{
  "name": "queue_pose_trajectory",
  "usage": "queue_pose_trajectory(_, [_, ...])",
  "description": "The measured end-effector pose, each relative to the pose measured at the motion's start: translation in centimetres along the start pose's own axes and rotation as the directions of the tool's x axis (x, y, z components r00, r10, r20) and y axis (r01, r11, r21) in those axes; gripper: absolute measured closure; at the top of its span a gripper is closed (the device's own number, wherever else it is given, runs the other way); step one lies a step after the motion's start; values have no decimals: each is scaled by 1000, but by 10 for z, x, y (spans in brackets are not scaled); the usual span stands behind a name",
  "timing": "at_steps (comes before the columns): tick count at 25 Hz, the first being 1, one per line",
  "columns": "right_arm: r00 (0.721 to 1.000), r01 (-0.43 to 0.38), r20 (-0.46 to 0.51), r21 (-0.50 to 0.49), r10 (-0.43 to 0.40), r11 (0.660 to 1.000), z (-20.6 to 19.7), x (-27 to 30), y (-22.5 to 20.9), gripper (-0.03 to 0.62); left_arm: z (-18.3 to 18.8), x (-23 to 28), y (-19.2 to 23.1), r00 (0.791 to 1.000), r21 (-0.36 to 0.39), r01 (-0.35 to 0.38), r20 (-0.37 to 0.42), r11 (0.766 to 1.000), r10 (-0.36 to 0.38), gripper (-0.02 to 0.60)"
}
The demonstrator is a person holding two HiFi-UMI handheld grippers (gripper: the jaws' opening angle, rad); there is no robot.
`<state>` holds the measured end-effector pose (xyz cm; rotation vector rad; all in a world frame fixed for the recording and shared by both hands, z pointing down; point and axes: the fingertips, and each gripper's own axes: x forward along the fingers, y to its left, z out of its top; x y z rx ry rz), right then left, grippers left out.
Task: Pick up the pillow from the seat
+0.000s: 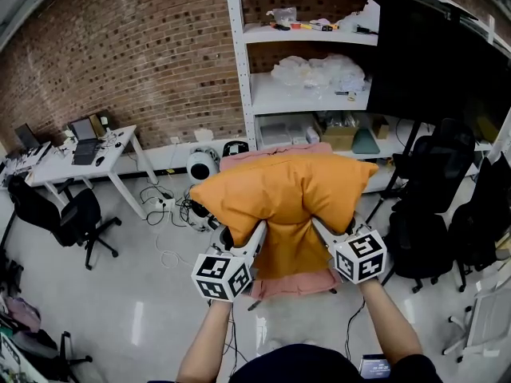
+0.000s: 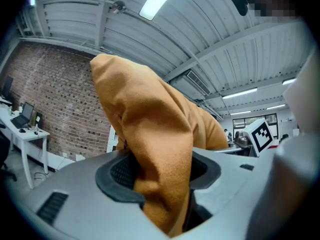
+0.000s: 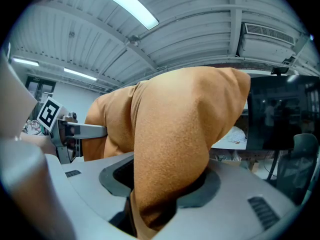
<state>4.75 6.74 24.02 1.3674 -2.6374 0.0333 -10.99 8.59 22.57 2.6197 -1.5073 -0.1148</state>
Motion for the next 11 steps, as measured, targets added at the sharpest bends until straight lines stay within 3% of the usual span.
queue_pose_trajectory(11, [1000, -7, 0, -3, 7, 1000, 0, -14, -7, 378, 0, -1, -16, 1000, -8, -7, 3, 1000, 7, 350])
